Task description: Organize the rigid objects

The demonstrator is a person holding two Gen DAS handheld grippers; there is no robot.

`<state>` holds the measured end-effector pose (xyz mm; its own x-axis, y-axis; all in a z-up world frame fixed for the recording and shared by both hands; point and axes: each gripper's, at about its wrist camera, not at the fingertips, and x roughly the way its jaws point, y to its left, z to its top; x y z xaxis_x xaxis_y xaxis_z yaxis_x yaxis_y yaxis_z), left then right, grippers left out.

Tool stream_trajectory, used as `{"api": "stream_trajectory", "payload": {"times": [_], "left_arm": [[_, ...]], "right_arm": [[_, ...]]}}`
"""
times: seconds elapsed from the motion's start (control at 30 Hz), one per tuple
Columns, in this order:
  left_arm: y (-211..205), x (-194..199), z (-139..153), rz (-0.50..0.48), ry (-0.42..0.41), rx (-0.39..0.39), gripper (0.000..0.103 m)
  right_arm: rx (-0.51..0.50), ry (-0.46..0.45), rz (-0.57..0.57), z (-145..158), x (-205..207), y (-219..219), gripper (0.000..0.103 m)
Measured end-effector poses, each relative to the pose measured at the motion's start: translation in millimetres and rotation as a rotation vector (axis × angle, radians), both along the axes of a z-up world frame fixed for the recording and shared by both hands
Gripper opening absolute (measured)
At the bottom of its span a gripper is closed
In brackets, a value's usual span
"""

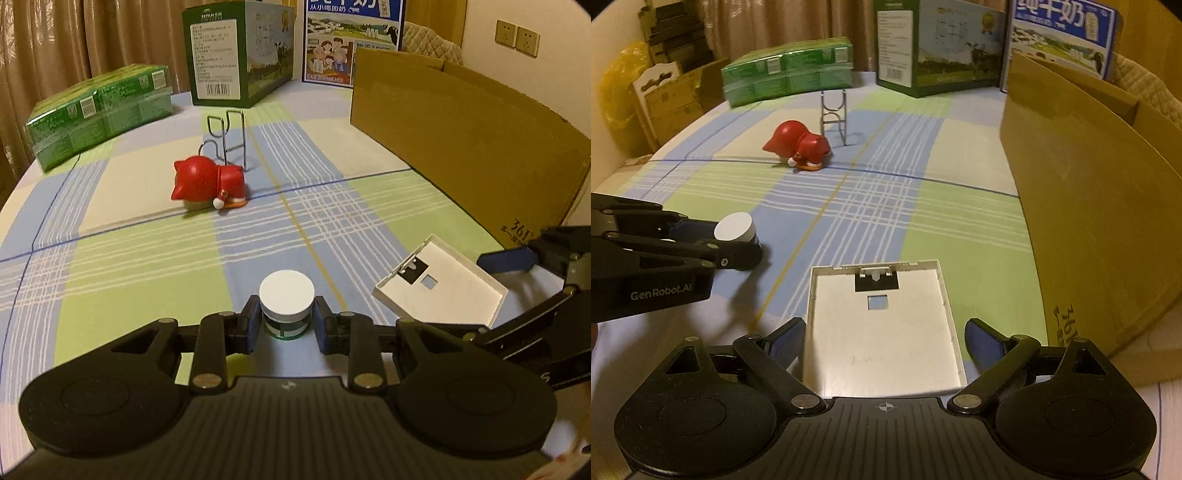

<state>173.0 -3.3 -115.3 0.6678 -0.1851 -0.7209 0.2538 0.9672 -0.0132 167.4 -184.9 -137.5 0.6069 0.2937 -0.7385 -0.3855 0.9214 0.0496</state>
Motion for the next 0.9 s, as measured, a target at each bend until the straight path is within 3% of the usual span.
{"api": "stream_trajectory", "payload": {"times": [0.17, 0.23, 0.53, 0.9], "left_arm": [[-0.8, 0.2, -2.1, 0.013, -0.008, -0.004, 0.024], [-1.0, 0.6, -1.9, 0.017, -0.012, -0.006, 0.025], [-1.0, 0.3, 3.7, 0.022, -0.029, -0.013, 0.024], [-11.1, -30.9, 48.2, 0.071, -0.046, -0.062, 0.024]], "right_arm": [[0.001, -0.006, 0.009, -1.5, -0.3, -0.7, 0.089], [0.004, -0.017, 0.018, -1.2, -2.4, 0.0, 0.083], [0.002, -0.029, -0.012, 1.3, -5.9, 0.6, 0.082], [0.032, -0.112, -0.044, 54.4, -36.8, -11.9, 0.082]]}}
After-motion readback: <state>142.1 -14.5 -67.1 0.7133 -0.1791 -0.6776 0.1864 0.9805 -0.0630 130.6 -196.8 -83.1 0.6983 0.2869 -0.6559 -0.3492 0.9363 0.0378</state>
